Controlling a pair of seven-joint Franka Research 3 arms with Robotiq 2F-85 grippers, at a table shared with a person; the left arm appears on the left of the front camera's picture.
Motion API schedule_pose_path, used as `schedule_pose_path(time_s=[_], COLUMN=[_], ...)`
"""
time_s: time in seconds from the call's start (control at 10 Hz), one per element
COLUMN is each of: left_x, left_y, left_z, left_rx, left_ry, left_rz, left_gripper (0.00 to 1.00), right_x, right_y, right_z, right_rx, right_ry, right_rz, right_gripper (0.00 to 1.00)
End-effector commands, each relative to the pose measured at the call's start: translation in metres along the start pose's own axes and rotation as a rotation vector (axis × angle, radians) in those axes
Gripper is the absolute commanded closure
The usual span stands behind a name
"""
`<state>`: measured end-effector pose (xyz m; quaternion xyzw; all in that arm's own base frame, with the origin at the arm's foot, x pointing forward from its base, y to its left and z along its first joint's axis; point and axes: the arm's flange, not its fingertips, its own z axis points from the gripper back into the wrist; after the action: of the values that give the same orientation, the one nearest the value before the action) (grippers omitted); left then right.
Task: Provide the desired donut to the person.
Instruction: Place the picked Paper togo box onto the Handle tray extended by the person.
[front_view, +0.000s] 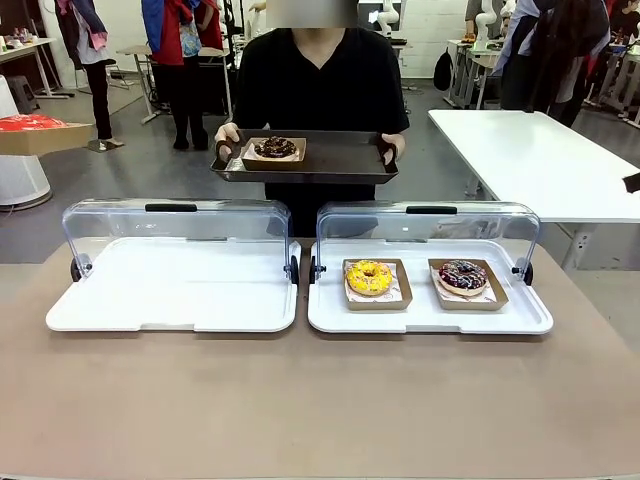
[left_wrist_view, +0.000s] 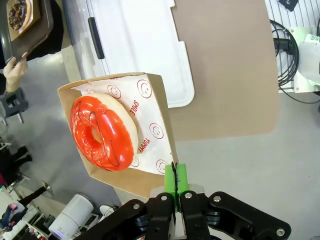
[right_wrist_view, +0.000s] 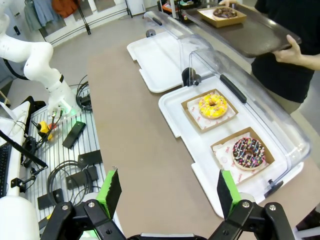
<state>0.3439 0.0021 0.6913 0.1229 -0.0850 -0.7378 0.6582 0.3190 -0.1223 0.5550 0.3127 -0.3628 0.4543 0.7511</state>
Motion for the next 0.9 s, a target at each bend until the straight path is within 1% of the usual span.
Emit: schedule_pose_path(time_s=[0.0,0.5,0.6,0.7,0.8], left_x=[0.001,0.000,0.010,0.026,0.051], left_y=[-0.001,0.000,0.006,0.019,0.036], left_z=[0.003,0.000,0.031,0.071,0.112], left_rx=[0.006,0.000,0.063,0.124,0.158], left_ry=[0.010,0.000,-0.028,-0.036,-0.080], left_rz=[0.004,0.000,-0.025,-0.085,-0.180], left_gripper=[1.00,0.99,0.99,0.99,0.99], right_x=[0.001,0.001,0.001,0.001,0.001], right_y=[-0.001,-0.001,-0.001,-0.001,-0.001], right_z=[0.000,0.000,0.000,0.000,0.000], right_rx=[0.006,0.006,0.006,0.006,0.006], right_ry=[-0.019,-0.019,-0.019,-0.019,-0.019], right_rz=[0.007,0.007,0.007,0.007,0.007], right_gripper=[0.00,0.00,0.00,0.00,0.00])
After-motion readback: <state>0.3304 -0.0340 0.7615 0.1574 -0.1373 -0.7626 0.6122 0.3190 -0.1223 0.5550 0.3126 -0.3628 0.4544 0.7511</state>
